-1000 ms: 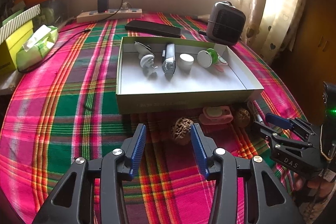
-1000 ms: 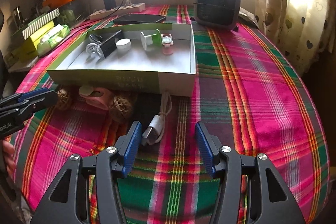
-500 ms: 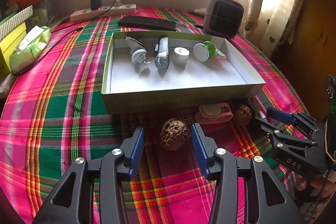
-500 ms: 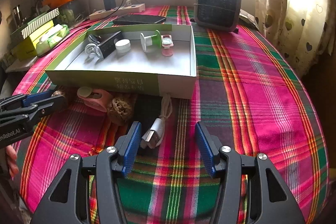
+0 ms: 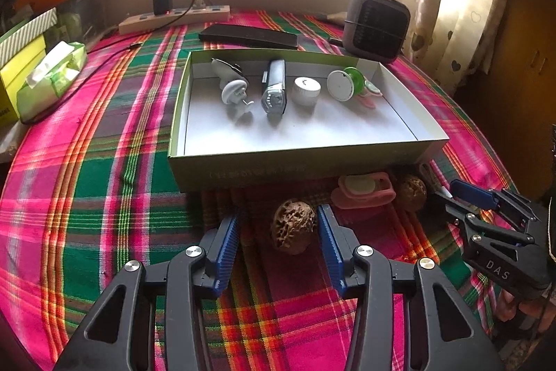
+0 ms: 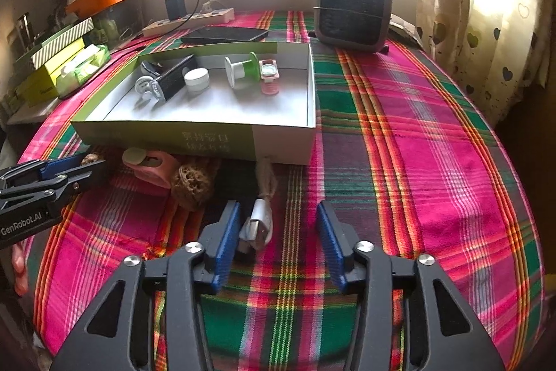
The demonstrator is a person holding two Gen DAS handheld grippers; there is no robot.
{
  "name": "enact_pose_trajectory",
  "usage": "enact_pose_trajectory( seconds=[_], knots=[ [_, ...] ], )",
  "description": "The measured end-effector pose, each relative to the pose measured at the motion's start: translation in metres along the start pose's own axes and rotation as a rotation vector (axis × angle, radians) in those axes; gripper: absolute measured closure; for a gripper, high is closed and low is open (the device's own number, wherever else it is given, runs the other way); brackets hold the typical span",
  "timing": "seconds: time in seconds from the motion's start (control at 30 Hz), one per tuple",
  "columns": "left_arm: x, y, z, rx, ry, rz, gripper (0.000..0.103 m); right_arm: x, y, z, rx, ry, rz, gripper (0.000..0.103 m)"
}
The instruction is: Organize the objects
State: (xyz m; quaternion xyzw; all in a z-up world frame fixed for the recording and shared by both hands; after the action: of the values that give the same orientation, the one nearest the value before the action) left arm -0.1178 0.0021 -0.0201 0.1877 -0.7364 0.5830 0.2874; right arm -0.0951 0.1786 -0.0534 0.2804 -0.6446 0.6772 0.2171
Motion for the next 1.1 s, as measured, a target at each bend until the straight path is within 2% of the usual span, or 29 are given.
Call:
enact_pose_trajectory(
  seconds=[0.1,0.2,0.33,1.1],
  knots=[
    [0.0005,0.0001,0.0017,0.009,-0.003,-0.003,0.071,-0.0002,-0.0007,-0.0009,0.002,0.0,-0.003,0.067],
    [0.0006,0.0001,0.0032,0.015,-0.007,-0.004,0.076,-0.0003,-0.0013,-0.0015,0.003,-0.001,-0.005,0.072],
    [0.0005,0.0,0.0033,0.015,-0.007,-0.005,0.076,-0.0006,-0.0015,-0.0019,0.006,-0.001,-0.007,0.081],
    [-0.0005,-0.0016,0.0043,0.026,0.005,-0.008,0.076,-0.0006,-0.0041,-0.0008,0.011,0.0,-0.016,0.083]
  ],
)
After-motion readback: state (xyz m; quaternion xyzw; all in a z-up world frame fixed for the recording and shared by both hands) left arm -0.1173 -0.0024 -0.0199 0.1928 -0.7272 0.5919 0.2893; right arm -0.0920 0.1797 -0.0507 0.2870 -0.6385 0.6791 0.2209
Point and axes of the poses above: each gripper's, at about its wrist camera, not at the fingertips, and y roughly the way its jaws point, z to its left, x to its top, the point moved 4 cm from there along y, roughly the way its jaws point
